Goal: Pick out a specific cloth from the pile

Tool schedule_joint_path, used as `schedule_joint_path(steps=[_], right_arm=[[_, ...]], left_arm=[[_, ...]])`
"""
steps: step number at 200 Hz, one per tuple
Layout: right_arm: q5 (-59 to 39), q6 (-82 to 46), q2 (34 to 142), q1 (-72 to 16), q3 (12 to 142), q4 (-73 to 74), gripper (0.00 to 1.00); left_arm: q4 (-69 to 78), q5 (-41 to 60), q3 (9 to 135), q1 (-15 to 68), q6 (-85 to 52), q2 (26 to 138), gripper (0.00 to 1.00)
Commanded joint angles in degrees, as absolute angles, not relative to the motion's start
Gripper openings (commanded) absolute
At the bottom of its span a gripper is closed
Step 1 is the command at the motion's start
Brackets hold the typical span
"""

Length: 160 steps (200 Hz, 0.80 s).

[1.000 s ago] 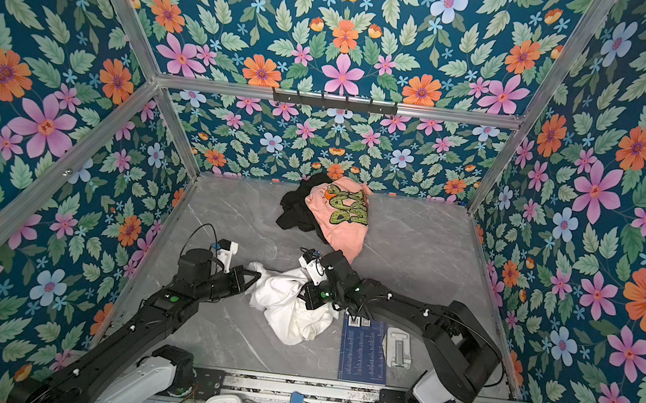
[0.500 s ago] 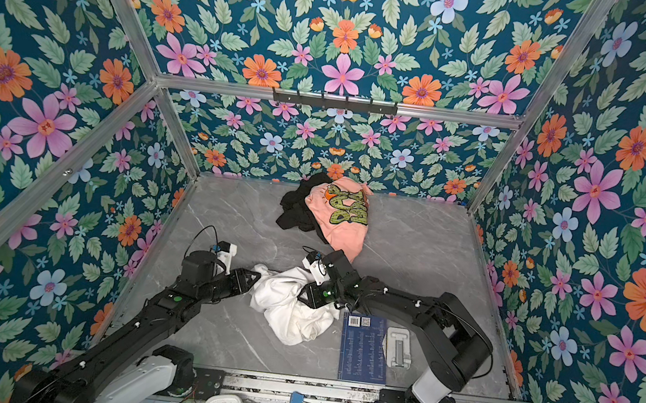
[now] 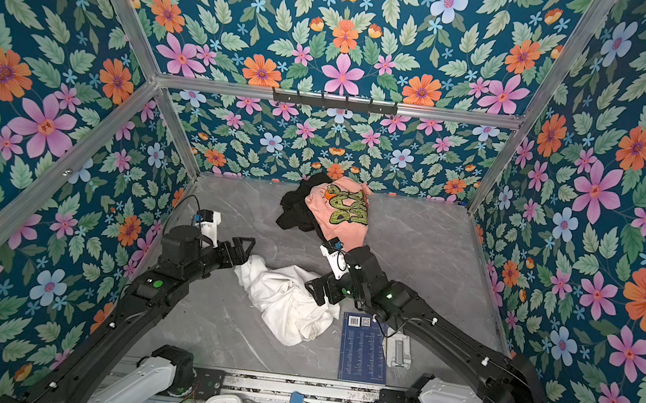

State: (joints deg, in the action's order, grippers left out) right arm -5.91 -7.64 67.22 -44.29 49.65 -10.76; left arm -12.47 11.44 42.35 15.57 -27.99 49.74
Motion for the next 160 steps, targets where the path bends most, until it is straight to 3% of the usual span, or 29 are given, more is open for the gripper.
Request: schedule_joint_path(steps=[1, 33, 48, 57, 71, 100, 160], right_arm=[[14.36, -1.34, 63.33, -44.30, 47.37, -9.98, 0.99], [28.79, 13.05, 56.38, -41.82, 31.97, 13.94, 0.99], [27.23, 13.33, 53.56, -35.09, 24.96, 22.38, 0.99], [23.85, 9.92, 51.44, -30.14, 23.10, 21.64, 0.99], [16.96, 3.04, 48.90, -21.05, 21.17, 18.85, 0.99], [11.78, -1.29, 49.36, -9.69, 14.99, 25.23, 0.99], [11.97, 2.95, 71.29, -6.47, 15.04, 46.01, 0.99]], left_arm=[[-13.69, 2.42, 45.05, 15.49, -24.34, 50.92, 0.97], [-7.82, -12.11, 43.96, 15.51, -20.09, 51.74, 0.99], [-7.19, -25.11, 40.83, 15.55, -24.07, 52.96, 0.99], [-2.10, -30.03, 36.72, 15.50, -23.42, 53.42, 0.89], [7.16, -29.32, 32.14, 14.81, -15.49, 53.88, 0.93], [30.11, -25.99, 20.85, 6.41, -8.70, 60.94, 0.89], [53.81, -19.90, 19.18, 4.04, 1.94, 82.64, 0.86]])
